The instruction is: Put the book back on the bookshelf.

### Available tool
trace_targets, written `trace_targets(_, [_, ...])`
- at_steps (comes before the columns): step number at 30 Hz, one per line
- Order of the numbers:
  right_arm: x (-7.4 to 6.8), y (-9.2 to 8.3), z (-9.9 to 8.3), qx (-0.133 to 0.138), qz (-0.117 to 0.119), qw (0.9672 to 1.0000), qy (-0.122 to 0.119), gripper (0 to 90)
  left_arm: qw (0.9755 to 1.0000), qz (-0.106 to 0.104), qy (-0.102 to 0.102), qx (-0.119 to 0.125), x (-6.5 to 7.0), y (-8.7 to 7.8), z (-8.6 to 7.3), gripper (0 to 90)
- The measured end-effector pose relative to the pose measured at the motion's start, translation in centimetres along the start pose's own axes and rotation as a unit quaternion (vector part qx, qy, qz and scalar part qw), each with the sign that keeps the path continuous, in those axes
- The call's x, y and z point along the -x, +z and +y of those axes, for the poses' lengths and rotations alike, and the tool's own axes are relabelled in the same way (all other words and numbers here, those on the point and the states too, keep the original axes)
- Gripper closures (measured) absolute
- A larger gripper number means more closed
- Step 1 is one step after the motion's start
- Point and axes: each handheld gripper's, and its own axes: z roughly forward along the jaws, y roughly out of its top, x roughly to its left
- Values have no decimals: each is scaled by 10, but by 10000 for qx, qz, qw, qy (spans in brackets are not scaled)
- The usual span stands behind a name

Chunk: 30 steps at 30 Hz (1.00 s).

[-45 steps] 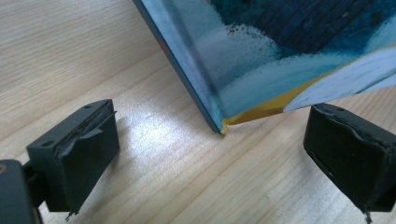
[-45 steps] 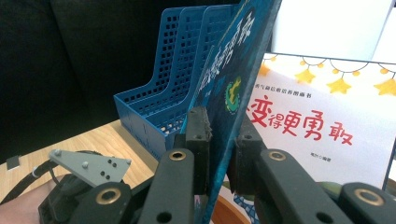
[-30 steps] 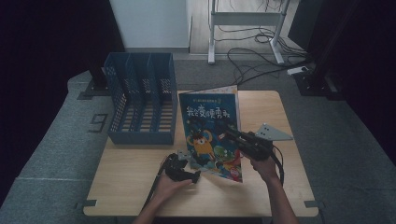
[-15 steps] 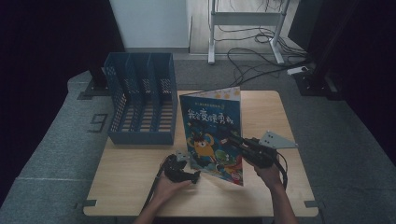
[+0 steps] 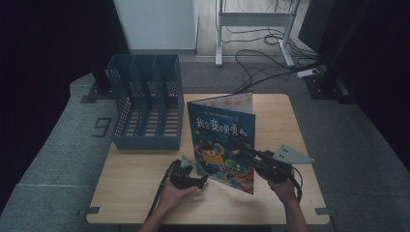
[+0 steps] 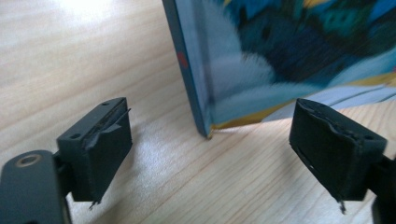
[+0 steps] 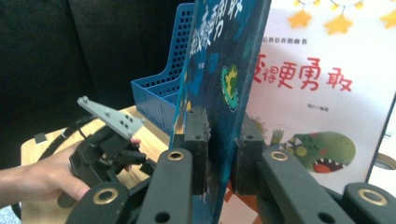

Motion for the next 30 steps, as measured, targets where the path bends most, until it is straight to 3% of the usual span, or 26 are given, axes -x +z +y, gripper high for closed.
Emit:
trace_targets(9, [-1, -10, -11, -71, -142, 9998, -78, 747, 9980, -185, -56, 600, 0, -14, 6, 170])
trace_targets(20, [2, -12, -21, -157, -176, 9997, -53, 735, 9968, -221, 87, 759, 3, -19, 10, 174])
trace_targets(23, [3, -14, -25, -196, -196, 9996, -42, 755, 9951, -369, 143, 902, 1, -25, 14, 174])
trace_targets(24, [3, -14, -25, -184, -175, 9997, -36, 771, 9942, -447, 198, 955, 0, -27, 17, 173])
trace_targets(27, [3, -15, -25, -45, 307, 9995, 36, 829, 9934, -499, 205, 1012, -2, -29, 22, 173])
trace_targets(30, [1, -16, -24, -79, 457, 9989, -45, 839, 9929, -505, 195, 1058, -2, -29, 27, 173])
